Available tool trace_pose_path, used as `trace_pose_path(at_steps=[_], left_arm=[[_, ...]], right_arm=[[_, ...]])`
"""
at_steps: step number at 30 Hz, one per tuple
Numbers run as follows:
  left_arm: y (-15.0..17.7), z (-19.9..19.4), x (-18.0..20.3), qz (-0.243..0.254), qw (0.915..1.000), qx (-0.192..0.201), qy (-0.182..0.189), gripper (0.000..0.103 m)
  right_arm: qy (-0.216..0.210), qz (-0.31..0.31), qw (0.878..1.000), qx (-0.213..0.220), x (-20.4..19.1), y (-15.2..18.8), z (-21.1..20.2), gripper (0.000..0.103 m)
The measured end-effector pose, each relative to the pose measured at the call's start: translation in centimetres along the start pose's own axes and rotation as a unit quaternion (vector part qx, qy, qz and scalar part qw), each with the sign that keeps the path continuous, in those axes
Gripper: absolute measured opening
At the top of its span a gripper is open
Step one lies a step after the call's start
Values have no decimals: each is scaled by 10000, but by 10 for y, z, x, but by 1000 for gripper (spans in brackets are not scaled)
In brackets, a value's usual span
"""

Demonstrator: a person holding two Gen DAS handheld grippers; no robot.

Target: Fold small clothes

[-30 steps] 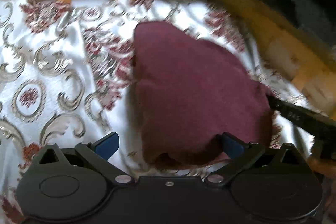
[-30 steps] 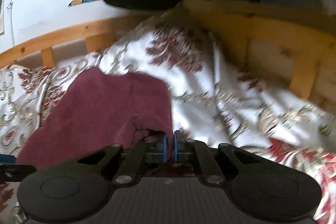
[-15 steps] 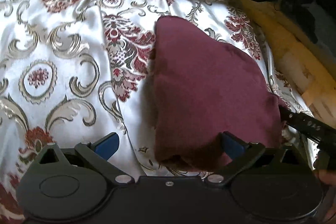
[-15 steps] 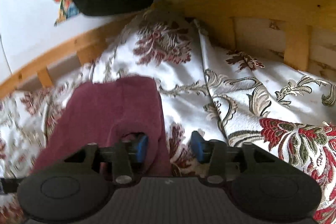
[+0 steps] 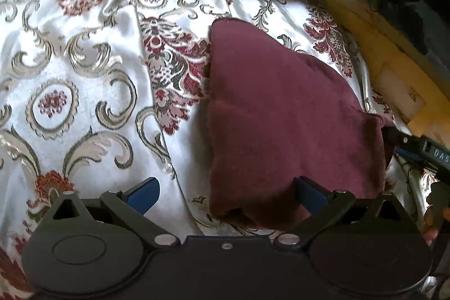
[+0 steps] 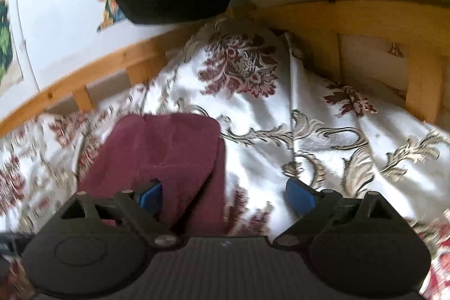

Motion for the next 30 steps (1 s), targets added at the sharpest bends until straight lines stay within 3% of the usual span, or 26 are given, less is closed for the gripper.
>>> trace_pose_path(at_steps=[5,8,10,14,18,21,27,30], left_arm=[[3,3,-1,-107,9999,-61,53,103],[3,3,0,-62,10000,-54,27,103],[3,3,0,-32,10000,-42,13,103],[3,3,-1,-81,9999,-58,24,103],[4,4,0,-89,9999,-71,18,102],[3,5,0,-68,10000,-73,5,103],[4,6,1,-42,10000,-85,4,103],[4,7,1,-30,10000,-85,7,103]], right_arm=[[-78,-368,9993,10,-2,-2,-10,94],[-639,-9,9979,41,-3,-8,-18,97],[-1040,172,9943,-159,-4,-7,-18,102],[-1108,566,9922,25,1,-10,-15,100],[-1042,714,9915,318,0,-19,4,85],[-884,733,9929,308,-3,-18,31,73],[-916,497,9944,191,-14,-4,61,66],[-801,624,9945,249,-8,-4,69,48]])
Point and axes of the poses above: each gripper's, at about its wrist camera, not at the fingertips, and z roughly the way its jaws point, x to its right, y to its underside, the point moved 10 cm from there along z, roughly the way its jaws point, and after that the axes turned 3 degrees about y, right-handed, at the moved point
